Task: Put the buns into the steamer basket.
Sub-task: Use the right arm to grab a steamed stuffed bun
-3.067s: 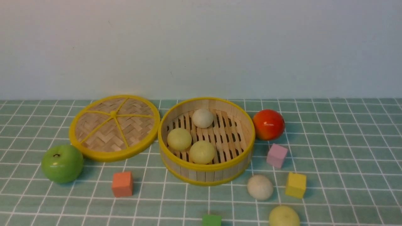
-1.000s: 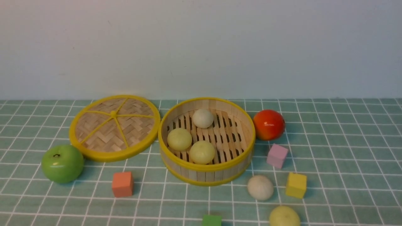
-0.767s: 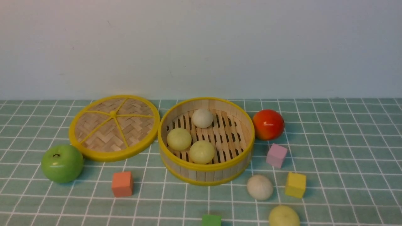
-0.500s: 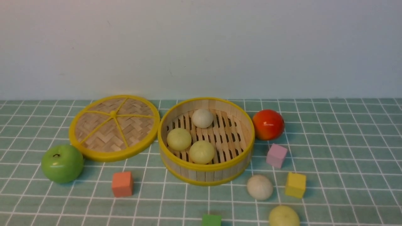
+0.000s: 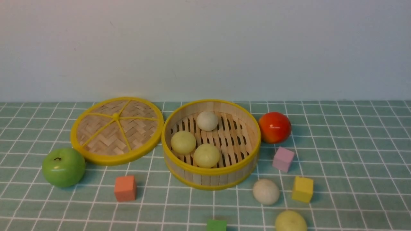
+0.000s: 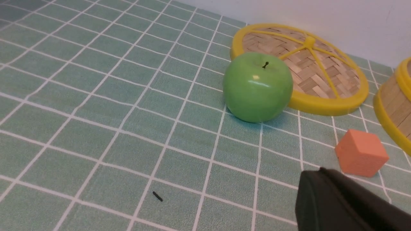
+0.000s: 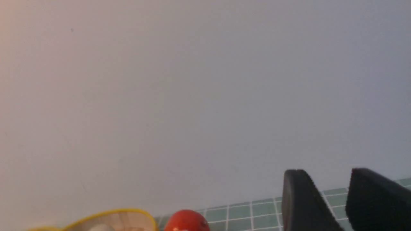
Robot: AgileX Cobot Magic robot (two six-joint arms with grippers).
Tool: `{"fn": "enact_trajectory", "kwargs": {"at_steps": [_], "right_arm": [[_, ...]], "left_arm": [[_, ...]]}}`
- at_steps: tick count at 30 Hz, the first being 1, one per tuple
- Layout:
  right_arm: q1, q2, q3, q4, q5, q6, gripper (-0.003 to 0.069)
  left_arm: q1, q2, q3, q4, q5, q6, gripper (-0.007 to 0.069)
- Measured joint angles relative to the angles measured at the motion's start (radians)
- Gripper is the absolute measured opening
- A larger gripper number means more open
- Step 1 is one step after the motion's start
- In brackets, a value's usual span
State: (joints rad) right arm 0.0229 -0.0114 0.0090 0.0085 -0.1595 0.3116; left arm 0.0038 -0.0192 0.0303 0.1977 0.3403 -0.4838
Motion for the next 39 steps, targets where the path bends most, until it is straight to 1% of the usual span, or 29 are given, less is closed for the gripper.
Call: {"fn": "enact_trajectory", "kwargs": {"at_steps": [3, 6, 9, 12, 13, 16, 17, 18, 19, 20, 22, 23, 24, 25, 26, 27, 30, 32, 35, 36, 39], "right_arm": [[0.000, 0.033, -0.099, 0.053, 0.099, 0.067, 0.0240], [0.000, 0.134, -0.270, 0.065, 0.260, 0.094, 0.0240], [0.000, 0.282, -0.432, 0.045, 0.420, 0.098, 0.0240], [0.000, 0.474, -0.598, -0.009, 0.631, 0.085, 0.0240], [0.000, 0.522, -0.616, -0.017, 0.660, 0.071, 0.0240], [0.000, 0.665, -0.650, -0.036, 0.729, -0.019, 0.0240], [0.000, 0.727, -0.652, -0.009, 0.737, -0.074, 0.0240], [0.000, 0.746, -0.652, -0.009, 0.737, -0.082, 0.0240], [0.001, 0.813, -0.652, 0.056, 0.736, -0.156, 0.0240], [0.003, 0.831, -0.652, 0.065, 0.736, -0.166, 0.0240], [0.034, 0.928, -0.652, 0.194, 0.732, -0.312, 0.0240], [0.038, 0.943, -0.653, 0.218, 0.731, -0.337, 0.0240], [0.069, 0.995, -0.656, 0.300, 0.732, -0.423, 0.0240], [0.095, 1.033, -0.662, 0.351, 0.739, -0.475, 0.0240], [0.135, 1.089, -0.678, 0.405, 0.751, -0.523, 0.0240], [0.155, 1.122, -0.690, 0.426, 0.757, -0.539, 0.0240], [0.207, 1.218, -0.734, 0.446, 0.776, -0.538, 0.0240], [0.256, 1.319, -0.789, 0.433, 0.784, -0.504, 0.0240], [0.334, 1.455, -0.861, 0.363, 0.788, -0.429, 0.0241], [0.339, 1.463, -0.866, 0.358, 0.788, -0.422, 0.0241], [0.411, 1.581, -0.946, 0.234, 0.814, -0.271, 0.0242]], "left_arm": [[0.000, 0.000, 0.000, 0.000, 0.000, 0.000, 0.0004], [0.000, 0.000, 0.000, 0.000, 0.000, 0.000, 0.0004], [0.000, 0.000, 0.000, 0.000, 0.000, 0.000, 0.0006], [0.000, 0.000, 0.000, 0.000, 0.001, 0.000, 0.0009], [0.000, 0.000, 0.000, 0.000, 0.001, 0.000, 0.0011], [0.000, 0.000, 0.000, 0.000, 0.001, 0.000, 0.0013], [0.000, 0.000, 0.000, 0.000, 0.001, 0.000, 0.0015], [0.000, 0.000, 0.000, 0.000, 0.001, 0.000, 0.0015], [0.000, 0.000, 0.000, 0.000, 0.001, 0.000, 0.0015], [0.000, 0.000, 0.000, 0.000, 0.001, 0.000, 0.0015], [0.000, 0.000, 0.000, 0.000, 0.001, 0.000, 0.0015], [0.000, 0.000, 0.000, 0.000, 0.001, 0.000, 0.0015], [0.000, 0.000, 0.000, 0.000, 0.001, 0.000, 0.0015], [0.000, 0.000, 0.000, 0.000, 0.001, 0.000, 0.0015], [0.000, 0.000, 0.000, 0.000, 0.001, 0.000, 0.0015], [0.000, 0.000, 0.000, 0.000, 0.001, 0.000, 0.0015], [0.000, 0.000, 0.000, 0.000, 0.001, 0.000, 0.0015], [0.000, 0.000, 0.000, 0.000, 0.001, 0.000, 0.0015], [0.000, 0.000, 0.000, 0.000, 0.001, -0.001, 0.0015], [0.000, 0.000, 0.000, 0.000, 0.001, -0.001, 0.0015], [0.000, 0.000, 0.000, 0.000, 0.001, -0.001, 0.0015]]}}
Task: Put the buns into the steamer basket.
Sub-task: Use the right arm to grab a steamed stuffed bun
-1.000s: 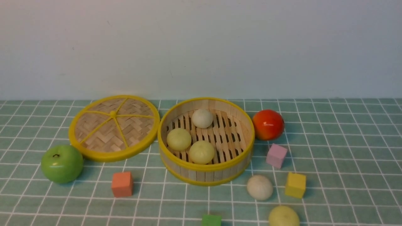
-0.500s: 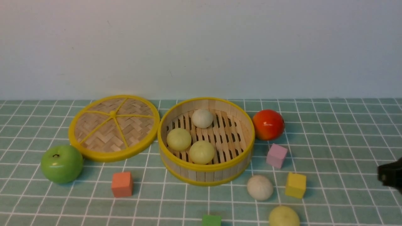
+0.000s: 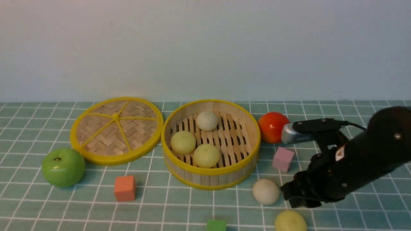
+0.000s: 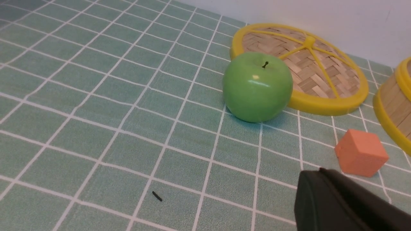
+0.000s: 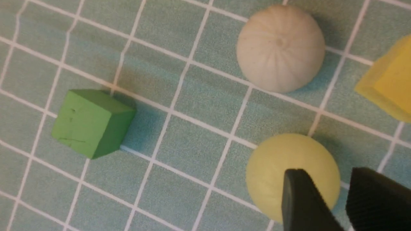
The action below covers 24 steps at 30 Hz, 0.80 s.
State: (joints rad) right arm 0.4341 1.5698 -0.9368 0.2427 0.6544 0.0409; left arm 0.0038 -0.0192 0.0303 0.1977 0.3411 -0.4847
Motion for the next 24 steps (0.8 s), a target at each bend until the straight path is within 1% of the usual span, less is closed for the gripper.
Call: {"fn": "enact_trajectory", "kwargs": {"at_steps": [2, 3, 4, 10, 13, 15, 16, 18, 20, 22, 24], "right_arm": [[0.016, 0.029, -0.014, -0.029, 0.009, 0.037, 0.0242], [0.028, 0.057, -0.029, -0.064, 0.021, 0.088, 0.0242], [0.033, 0.077, -0.037, -0.074, 0.027, 0.111, 0.0242], [0.036, 0.129, -0.043, -0.088, 0.053, 0.137, 0.0242], [0.036, 0.153, -0.044, -0.088, 0.053, 0.137, 0.0226], [0.036, 0.163, -0.044, -0.088, 0.054, 0.137, 0.0190], [0.036, 0.163, -0.045, -0.088, 0.054, 0.137, 0.0185], [0.036, 0.162, -0.051, -0.088, 0.069, 0.137, 0.0078], [0.036, 0.156, -0.064, -0.088, 0.094, 0.137, 0.0020], [0.036, 0.146, -0.085, -0.088, 0.125, 0.134, 0.0003], [0.036, 0.119, -0.171, -0.063, 0.206, 0.107, 0.0001]], "left_arm": [[0.000, 0.000, 0.000, 0.000, 0.000, 0.000, 0.0015], [0.000, 0.000, 0.000, 0.000, 0.000, 0.000, 0.0015], [0.000, 0.000, 0.000, 0.000, 0.000, 0.000, 0.0015], [0.000, 0.000, 0.000, 0.000, 0.000, 0.000, 0.0016], [0.000, 0.000, 0.000, 0.000, 0.000, 0.000, 0.0018], [0.000, 0.000, 0.000, 0.000, 0.000, 0.000, 0.0018], [0.000, 0.000, 0.000, 0.000, 0.000, 0.000, 0.0018], [0.000, 0.000, 0.000, 0.000, 0.000, 0.000, 0.0020], [0.000, 0.000, 0.000, 0.000, 0.000, 0.000, 0.0022], [0.000, 0.000, 0.000, 0.000, 0.000, 0.000, 0.0021], [0.000, 0.000, 0.000, 0.000, 0.000, 0.000, 0.0022]]}}
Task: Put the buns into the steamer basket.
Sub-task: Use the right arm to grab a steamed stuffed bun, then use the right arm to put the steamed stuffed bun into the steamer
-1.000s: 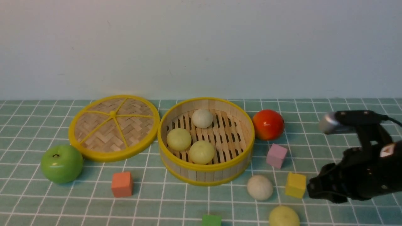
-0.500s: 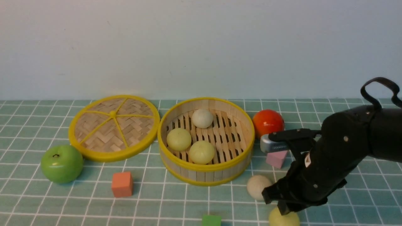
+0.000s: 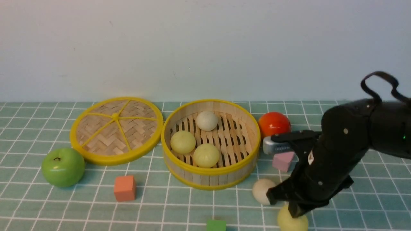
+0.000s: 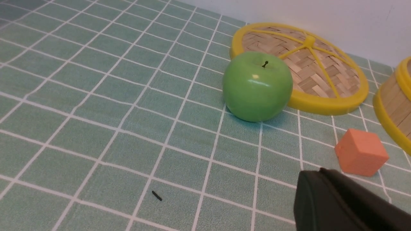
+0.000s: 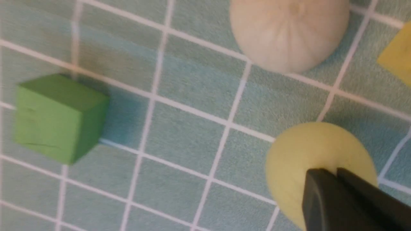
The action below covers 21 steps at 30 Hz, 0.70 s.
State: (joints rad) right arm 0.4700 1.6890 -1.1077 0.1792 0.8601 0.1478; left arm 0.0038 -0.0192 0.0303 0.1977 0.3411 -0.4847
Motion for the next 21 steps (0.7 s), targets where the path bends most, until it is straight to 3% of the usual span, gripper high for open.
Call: {"fn": "enact_trajectory", "kwargs": {"at_steps": [4, 10, 16, 19, 21], "right_arm": [[-0.017, -0.014, -0.203, 0.075, 0.068, -0.069, 0.0001], [-0.028, 0.111, -0.455, 0.115, 0.036, -0.138, 0.0001], [-0.028, 0.269, -0.494, 0.119, -0.062, -0.148, 0.0003], [-0.028, 0.350, -0.494, 0.118, -0.115, -0.148, 0.0036], [-0.028, 0.366, -0.494, 0.120, -0.136, -0.148, 0.0105]], "left_arm": [[0.000, 0.000, 0.000, 0.000, 0.000, 0.000, 0.0024], [0.000, 0.000, 0.000, 0.000, 0.000, 0.000, 0.0029], [0.001, 0.000, 0.000, 0.000, 0.000, 0.000, 0.0036], [0.001, 0.000, 0.000, 0.000, 0.000, 0.000, 0.0038], [0.001, 0.000, 0.000, 0.000, 0.002, 0.000, 0.0038]]}}
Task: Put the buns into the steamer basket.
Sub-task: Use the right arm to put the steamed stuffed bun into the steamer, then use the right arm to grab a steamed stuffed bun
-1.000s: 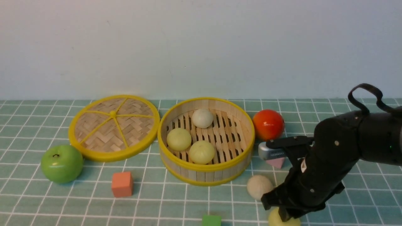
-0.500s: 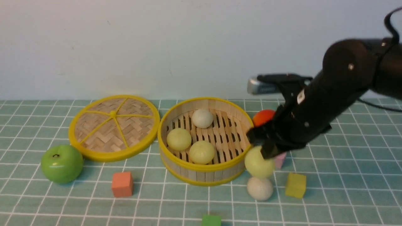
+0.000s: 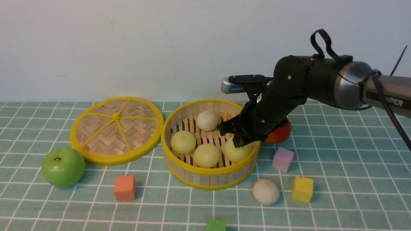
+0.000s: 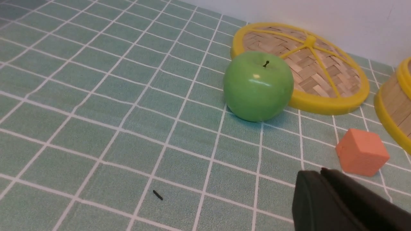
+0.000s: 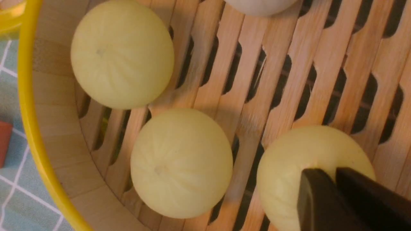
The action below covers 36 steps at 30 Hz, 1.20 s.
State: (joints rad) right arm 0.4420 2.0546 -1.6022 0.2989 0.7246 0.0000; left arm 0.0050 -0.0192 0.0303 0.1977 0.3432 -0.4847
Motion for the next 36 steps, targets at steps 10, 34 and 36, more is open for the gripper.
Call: {"fn": "enact_trajectory", "kwargs": {"at_steps": [10, 34, 36], "right_arm": [[0.000, -0.167, 0.026, -0.077, 0.122, 0.014, 0.0414], [0.000, -0.143, 0.364, -0.042, -0.026, 0.050, 0.0160], [0.000, -0.159, 0.346, -0.042, 0.004, 0.050, 0.0064]], "left_arm": [[0.000, 0.000, 0.000, 0.000, 0.004, 0.000, 0.0039], [0.000, 0.000, 0.000, 0.000, 0.007, 0.000, 0.0057], [0.000, 0.000, 0.000, 0.000, 0.008, 0.000, 0.0057]]}}
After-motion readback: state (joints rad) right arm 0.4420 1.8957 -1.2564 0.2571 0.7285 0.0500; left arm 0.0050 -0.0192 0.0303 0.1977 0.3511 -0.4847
